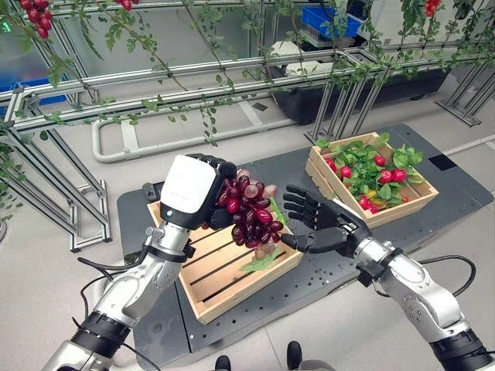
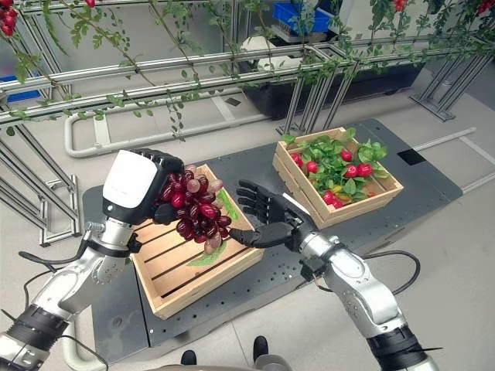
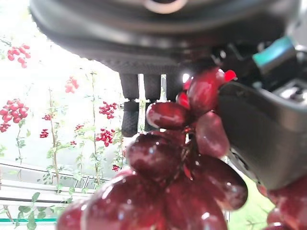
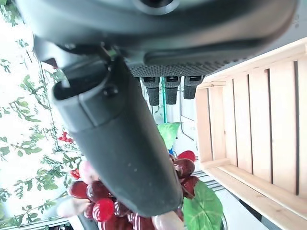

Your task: Pick up the fruits from the basket on one side to the basket on the other side

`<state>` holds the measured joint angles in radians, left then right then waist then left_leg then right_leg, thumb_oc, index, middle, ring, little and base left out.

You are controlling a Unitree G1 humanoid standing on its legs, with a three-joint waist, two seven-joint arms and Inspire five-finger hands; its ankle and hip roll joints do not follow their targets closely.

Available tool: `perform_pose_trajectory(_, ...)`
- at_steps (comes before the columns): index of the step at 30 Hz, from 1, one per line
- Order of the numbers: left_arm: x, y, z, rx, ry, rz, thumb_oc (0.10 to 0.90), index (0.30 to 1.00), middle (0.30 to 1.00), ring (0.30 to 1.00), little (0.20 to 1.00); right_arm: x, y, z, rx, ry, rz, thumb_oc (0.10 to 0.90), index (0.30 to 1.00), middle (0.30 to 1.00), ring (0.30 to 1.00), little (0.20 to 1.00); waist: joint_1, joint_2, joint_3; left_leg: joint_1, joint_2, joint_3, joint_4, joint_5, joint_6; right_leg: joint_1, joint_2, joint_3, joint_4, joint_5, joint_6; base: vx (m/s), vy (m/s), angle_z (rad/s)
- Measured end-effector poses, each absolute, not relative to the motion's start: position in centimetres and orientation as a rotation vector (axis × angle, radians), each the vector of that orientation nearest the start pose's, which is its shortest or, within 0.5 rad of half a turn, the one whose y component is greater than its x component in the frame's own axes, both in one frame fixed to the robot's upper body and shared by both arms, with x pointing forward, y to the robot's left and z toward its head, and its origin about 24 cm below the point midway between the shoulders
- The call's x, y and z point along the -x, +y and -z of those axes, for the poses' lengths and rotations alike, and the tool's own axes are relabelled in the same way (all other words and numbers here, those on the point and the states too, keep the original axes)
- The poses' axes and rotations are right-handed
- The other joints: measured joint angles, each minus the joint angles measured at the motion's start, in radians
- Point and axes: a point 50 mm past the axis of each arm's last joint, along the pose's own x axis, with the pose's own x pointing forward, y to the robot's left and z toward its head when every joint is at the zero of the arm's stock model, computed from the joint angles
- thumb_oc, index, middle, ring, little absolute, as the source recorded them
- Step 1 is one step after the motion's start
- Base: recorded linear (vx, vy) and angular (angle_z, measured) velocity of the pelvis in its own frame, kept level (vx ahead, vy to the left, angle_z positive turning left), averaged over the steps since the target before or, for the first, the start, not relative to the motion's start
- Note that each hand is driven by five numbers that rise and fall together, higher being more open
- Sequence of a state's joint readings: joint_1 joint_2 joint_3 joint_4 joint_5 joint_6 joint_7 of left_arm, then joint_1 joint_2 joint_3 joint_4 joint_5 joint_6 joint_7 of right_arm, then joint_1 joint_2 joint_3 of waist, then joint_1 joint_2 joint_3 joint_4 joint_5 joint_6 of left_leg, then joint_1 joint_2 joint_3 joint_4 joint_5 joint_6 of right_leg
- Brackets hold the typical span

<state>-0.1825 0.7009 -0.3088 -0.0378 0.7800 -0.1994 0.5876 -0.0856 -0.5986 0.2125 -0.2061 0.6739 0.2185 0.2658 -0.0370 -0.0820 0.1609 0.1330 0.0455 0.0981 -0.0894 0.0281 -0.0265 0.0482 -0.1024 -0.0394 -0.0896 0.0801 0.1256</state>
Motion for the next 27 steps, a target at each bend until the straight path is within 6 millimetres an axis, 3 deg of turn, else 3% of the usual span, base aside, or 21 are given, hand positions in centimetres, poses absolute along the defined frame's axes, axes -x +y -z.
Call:
perform_pose_trajectory(7, -25.7, 16.0, -12.6, -1.212, -0.831, 0.016, 0.400, 0.300, 0.300, 0.300, 0.300, -25.2, -16.2, -8.7, -0.070, 0.103, -0.604, 0.800, 0.900, 0.900, 0.900, 0.900, -0.002, 0.000, 0.000, 0.006, 0.000, 0.000, 0.000, 0.000, 0.000, 0.005, 0.000, 0.000, 0.000, 0.000, 0.000, 0.00, 0.000, 0.00)
perform_pose_trajectory(27, -25.4, 15.3, -12.4, -1.173, -0.825, 0.084, 0.400, 0.300, 0.300, 0.300, 0.300, -24.6, -14.6, -7.5, -0.133, 0.169, -0.653, 0.800, 0.900, 0.900, 0.900, 0.900, 0.000, 0.000, 0.000, 0.006, 0.000, 0.000, 0.000, 0.000, 0.000, 0.006, 0.000, 0.000, 0.000, 0.000, 0.000, 0.00, 0.000, 0.00)
